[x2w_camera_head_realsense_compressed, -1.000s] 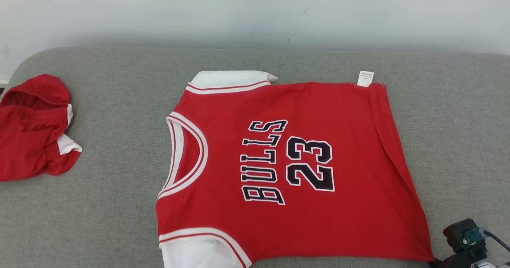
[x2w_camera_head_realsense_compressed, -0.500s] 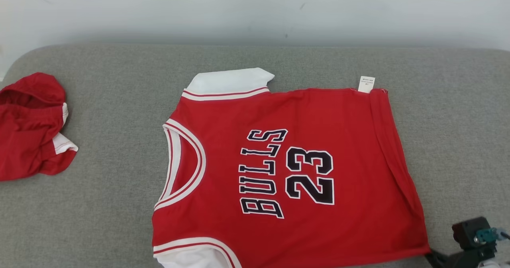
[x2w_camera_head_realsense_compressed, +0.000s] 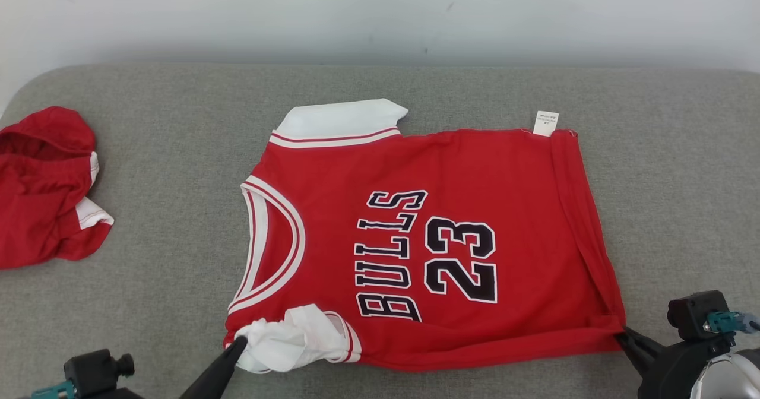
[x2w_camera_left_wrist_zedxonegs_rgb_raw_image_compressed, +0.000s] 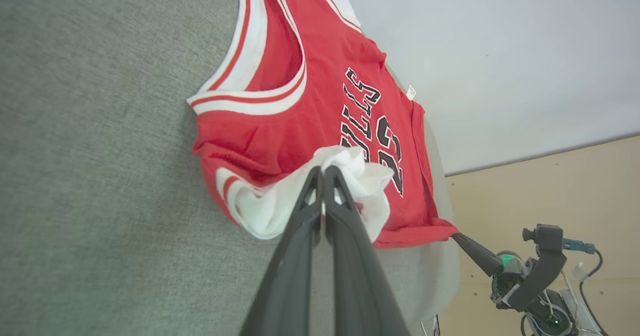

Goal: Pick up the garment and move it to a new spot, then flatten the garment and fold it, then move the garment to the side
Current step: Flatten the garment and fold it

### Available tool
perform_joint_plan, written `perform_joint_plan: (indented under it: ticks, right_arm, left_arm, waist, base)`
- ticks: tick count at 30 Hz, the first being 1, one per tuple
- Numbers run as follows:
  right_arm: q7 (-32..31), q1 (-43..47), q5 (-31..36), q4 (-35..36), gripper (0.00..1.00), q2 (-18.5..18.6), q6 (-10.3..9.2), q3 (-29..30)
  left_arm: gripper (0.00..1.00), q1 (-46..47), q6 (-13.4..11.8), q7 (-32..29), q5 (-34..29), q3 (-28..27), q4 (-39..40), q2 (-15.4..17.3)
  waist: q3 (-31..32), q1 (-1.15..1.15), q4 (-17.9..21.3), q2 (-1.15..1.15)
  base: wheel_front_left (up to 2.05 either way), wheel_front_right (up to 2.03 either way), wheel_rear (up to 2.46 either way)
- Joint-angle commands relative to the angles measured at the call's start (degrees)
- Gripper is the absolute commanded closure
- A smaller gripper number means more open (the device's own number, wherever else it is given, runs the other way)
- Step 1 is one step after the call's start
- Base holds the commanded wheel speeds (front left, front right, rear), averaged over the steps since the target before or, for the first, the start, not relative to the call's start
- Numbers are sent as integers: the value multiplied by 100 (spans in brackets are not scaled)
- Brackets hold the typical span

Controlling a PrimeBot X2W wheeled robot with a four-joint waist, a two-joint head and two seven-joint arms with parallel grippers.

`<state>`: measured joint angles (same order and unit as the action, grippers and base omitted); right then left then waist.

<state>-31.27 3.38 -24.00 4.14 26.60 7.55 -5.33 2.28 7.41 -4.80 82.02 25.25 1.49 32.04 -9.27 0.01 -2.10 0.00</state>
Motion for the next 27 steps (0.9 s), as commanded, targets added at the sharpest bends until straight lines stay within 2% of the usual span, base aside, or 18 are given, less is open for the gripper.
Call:
perform_joint_plan:
  ticks: [1,10,14,20,27]
  right_arm:
    - [-49,67,-91,-8,100,85,-13,-18]
    - [62,265,-275,125,100,237,-13,194]
    - [190,213,-290,179,100,245,-13,202]
    - [506,12,-230,168,100,170,-13,144]
    - [896,-362,-41,37,100,108,-13,63]
  left_arm:
    - [100,-257,-64,-89,28,55,255,112]
    - [100,-1229,-499,-72,263,-65,1932,543]
    - [100,-1497,-613,-70,455,-139,2613,621]
    - [100,-1163,-902,137,346,-242,2784,352]
    - [100,-232,-1278,221,38,-148,2076,-126]
  waist:
    - [-6,-1,20,0]
    - [-48,-1,-25,0]
    - [-62,-1,-45,0]
    - [-100,-1,-54,0]
    - [-179,-1,-25,0]
  base:
    - [0,0,0]
    - [0,0,0]
    - [0,0,0]
    - [0,0,0]
    - [0,0,0]
